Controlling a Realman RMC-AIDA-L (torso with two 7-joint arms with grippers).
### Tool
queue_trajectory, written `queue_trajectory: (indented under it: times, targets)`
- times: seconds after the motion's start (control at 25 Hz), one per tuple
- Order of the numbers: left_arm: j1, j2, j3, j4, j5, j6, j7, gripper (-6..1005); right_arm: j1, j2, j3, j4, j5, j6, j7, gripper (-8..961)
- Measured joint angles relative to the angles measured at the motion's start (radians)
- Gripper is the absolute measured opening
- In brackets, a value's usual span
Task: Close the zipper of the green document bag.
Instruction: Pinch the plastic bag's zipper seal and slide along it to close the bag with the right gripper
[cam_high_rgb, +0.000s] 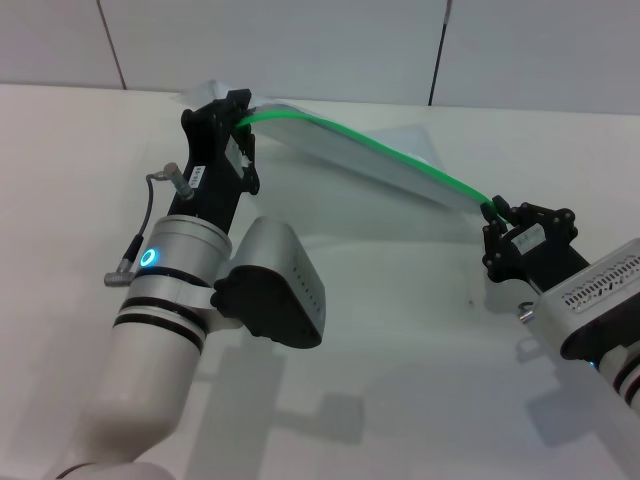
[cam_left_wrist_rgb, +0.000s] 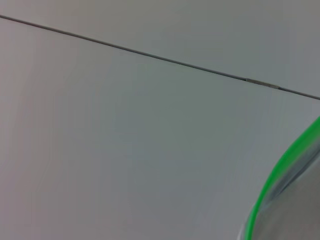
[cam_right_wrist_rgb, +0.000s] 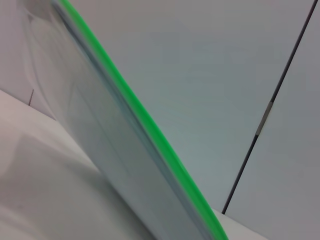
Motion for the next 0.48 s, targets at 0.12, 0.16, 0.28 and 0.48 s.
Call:
queue_trajectory:
  times: [0.12, 0.16, 0.28, 0.48]
  targets:
    - [0.0, 0.0, 0.0, 0.0, 0.0, 0.0, 0.001, 55, 0.0, 0.0, 0.0, 0.001, 0.001, 0.0, 0.0, 80]
    - [0.0, 0.0, 0.0, 0.0, 0.0, 0.0, 0.001, 55, 0.0, 0.0, 0.0, 0.003, 0.002, 0.0, 0.0, 80]
    - [0.0, 0.0, 0.0, 0.0, 0.0, 0.001, 0.001, 55, 0.001, 0.0, -0.001, 0.011, 0.018, -0.001, 0.0, 80]
    - [0.0, 0.0, 0.0, 0.0, 0.002, 0.0, 0.001, 55, 0.002, 0.0, -0.004, 0.011, 0.025, -0.002, 0.0, 81]
